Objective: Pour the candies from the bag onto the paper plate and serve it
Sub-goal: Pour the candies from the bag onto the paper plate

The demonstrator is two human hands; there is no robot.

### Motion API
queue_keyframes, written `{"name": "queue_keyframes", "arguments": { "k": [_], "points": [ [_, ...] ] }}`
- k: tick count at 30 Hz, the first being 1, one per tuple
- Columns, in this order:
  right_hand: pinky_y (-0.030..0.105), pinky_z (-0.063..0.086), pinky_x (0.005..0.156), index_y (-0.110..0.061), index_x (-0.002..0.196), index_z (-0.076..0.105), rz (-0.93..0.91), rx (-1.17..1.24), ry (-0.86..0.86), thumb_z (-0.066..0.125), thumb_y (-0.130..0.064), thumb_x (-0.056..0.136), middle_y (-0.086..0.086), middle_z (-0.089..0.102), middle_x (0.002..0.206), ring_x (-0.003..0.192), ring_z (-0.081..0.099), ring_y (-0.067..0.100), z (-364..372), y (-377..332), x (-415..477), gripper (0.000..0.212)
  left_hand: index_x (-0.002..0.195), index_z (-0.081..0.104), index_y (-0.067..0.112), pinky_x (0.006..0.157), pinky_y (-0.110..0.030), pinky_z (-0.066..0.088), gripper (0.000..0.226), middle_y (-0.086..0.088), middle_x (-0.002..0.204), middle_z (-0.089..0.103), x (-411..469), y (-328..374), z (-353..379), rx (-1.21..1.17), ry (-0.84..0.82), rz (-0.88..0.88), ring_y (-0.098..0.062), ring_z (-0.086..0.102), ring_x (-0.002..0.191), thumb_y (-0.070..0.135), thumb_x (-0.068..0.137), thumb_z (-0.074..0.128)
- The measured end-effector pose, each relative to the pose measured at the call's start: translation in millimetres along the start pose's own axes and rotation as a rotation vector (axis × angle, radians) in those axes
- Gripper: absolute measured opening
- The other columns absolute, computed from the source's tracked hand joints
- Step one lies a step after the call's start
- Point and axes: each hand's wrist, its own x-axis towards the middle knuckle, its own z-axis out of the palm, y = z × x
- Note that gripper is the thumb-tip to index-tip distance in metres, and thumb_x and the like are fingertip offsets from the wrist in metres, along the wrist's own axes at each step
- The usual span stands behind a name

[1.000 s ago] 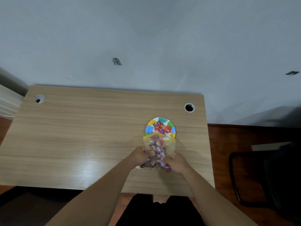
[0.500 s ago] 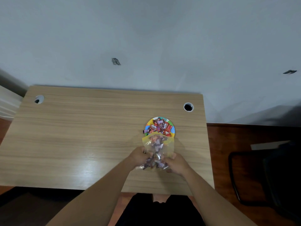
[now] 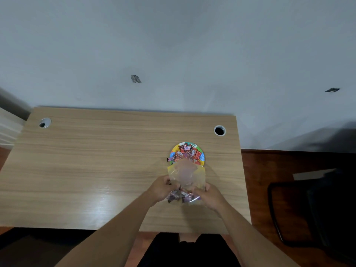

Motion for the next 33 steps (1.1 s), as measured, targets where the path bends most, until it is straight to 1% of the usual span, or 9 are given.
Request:
{"name": "queue_keyframes", "arguments": {
  "k": [4,8,12,17,22,24,27,30,33],
  "points": [
    [0.009,0.043,0.048,-0.014,0.098,0.078,-0.009,0.004,0.005,0.077,-0.026,0.099,-0.001,0.078,0.083,0.064,0.065,0.003,-1.7,-2.4,-1.9,0.013,0.120,0.081,0.006,0.082,-0.022,0.056,0.024,-0.014,0.118,0.083,-2.4,1.7,-1.2,-0.012,-0.005,0.026,-0.015,0.073,0.098,0.012,0.097,0.079],
    [0.010,0.044,0.051,-0.020,0.085,0.073,-0.017,-0.001,0.005,0.077,-0.026,0.099,-0.007,0.076,0.073,0.054,0.063,-0.009,-2.3,-6.0,-6.4,0.015,0.123,0.078,0.002,0.072,-0.010,0.056,0.026,-0.006,0.112,0.082,-7.7,5.3,-2.7,-0.018,-0.006,0.032,0.001,0.076,0.085,0.005,0.097,0.078],
    [0.015,0.047,0.057,-0.021,0.088,0.073,-0.019,0.010,0.004,0.076,-0.025,0.098,-0.005,0.078,0.081,0.070,0.067,0.005,-3.7,-9.9,-11.7,0.012,0.123,0.079,0.009,0.078,-0.014,0.057,0.027,-0.005,0.115,0.083,-12.5,7.5,-4.1,-0.046,0.003,0.043,-0.014,0.075,0.102,0.010,0.096,0.080],
    [0.009,0.050,0.056,-0.012,0.106,0.077,-0.028,0.043,0.004,0.078,-0.024,0.098,0.007,0.083,0.098,0.078,0.071,0.012,-4.0,-12.2,-16.6,0.014,0.125,0.078,0.006,0.077,-0.014,0.058,0.030,-0.010,0.119,0.083,-19.7,13.5,-5.5,-0.090,-0.014,0.049,-0.011,0.076,0.096,0.008,0.096,0.080],
    [0.023,0.055,0.068,-0.011,0.115,0.076,-0.022,0.062,0.003,0.078,-0.018,0.097,0.016,0.085,0.103,0.083,0.076,0.018,-5.2,-11.6,-20.2,0.019,0.114,0.083,0.022,0.098,-0.041,0.060,0.036,-0.005,0.112,0.086,-24.0,17.7,-6.2,-0.101,-0.010,0.041,-0.020,0.080,0.104,0.051,0.092,0.080],
    [0.021,0.054,0.066,-0.012,0.112,0.077,-0.020,0.058,0.020,0.079,-0.015,0.096,0.015,0.086,0.100,0.080,0.077,0.016,-6.8,-11.7,-22.6,0.017,0.110,0.083,0.023,0.093,-0.039,0.060,0.048,0.001,0.109,0.086,-24.9,20.0,-6.9,-0.150,0.020,0.029,-0.021,0.081,0.102,0.066,0.089,0.076],
    [0.020,0.054,0.065,-0.014,0.112,0.079,-0.025,0.063,0.047,0.084,-0.014,0.091,0.010,0.086,0.103,0.083,0.079,0.017,-8.8,-14.1,-23.8,0.021,0.090,0.074,0.014,0.072,-0.031,0.051,0.059,0.003,0.084,0.074,-25.8,20.9,-12.3,-0.230,0.075,0.094,-0.017,0.068,0.078,0.071,0.079,0.081],
    [0.029,0.055,0.074,-0.014,0.113,0.080,-0.058,0.063,0.088,0.089,-0.018,0.086,0.007,0.086,0.105,0.102,0.080,0.028,-10.9,-18.2,-22.7,0.029,0.093,0.066,-0.004,0.066,-0.029,0.041,0.062,-0.005,0.080,0.059,-27.3,23.4,-18.4,-0.229,0.119,0.198,-0.015,0.050,0.074,0.056,0.087,0.083],
    [0.021,0.055,0.071,-0.014,0.114,0.080,-0.100,0.092,0.080,0.092,-0.021,0.085,0.005,0.085,0.110,0.100,0.080,0.016,-14.9,-28.4,-24.1,0.033,0.096,0.069,-0.005,0.069,-0.017,0.048,0.018,-0.003,0.082,0.068,-28.3,34.8,-25.6,-0.186,0.116,0.233,-0.006,0.061,0.072,0.011,0.098,0.078]
  ]
}}
